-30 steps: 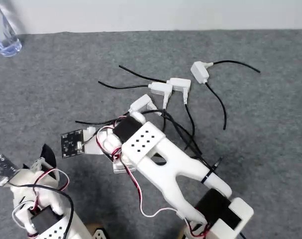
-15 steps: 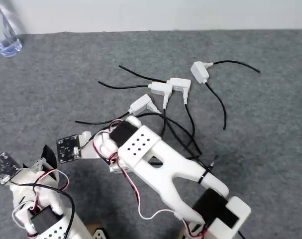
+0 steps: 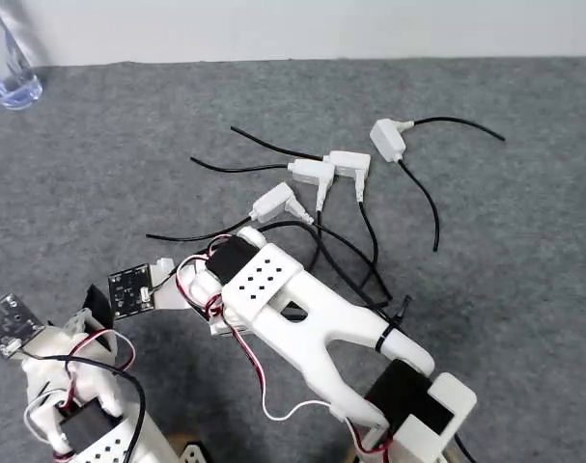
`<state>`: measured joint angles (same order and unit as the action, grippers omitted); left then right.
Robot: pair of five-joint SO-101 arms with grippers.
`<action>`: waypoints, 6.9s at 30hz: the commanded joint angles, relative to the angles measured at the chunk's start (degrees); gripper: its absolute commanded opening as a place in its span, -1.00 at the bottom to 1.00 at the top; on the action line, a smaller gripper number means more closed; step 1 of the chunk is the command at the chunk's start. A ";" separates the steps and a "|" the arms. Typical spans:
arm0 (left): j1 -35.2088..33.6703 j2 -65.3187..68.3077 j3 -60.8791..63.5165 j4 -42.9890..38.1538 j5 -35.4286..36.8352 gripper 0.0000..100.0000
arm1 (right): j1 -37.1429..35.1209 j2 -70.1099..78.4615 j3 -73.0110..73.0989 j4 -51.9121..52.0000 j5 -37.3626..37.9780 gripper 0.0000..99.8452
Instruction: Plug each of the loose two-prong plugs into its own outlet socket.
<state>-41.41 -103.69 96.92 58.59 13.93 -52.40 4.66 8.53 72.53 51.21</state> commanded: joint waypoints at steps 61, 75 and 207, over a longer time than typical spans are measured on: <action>-0.35 -0.44 -0.40 0.00 -0.35 -0.44 | 2.86 9.80 -0.53 -0.48 -0.79 -0.42; -0.35 -0.44 -0.40 0.00 -0.35 -0.44 | 1.36 18.77 -0.53 -1.71 -1.05 -0.67; 19.43 -0.26 -17.19 -4.22 -0.26 -0.43 | 42.07 34.86 -87.82 15.25 -3.96 -0.36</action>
<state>-26.37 -103.69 90.59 56.13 13.85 -10.46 40.70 -66.29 80.79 47.78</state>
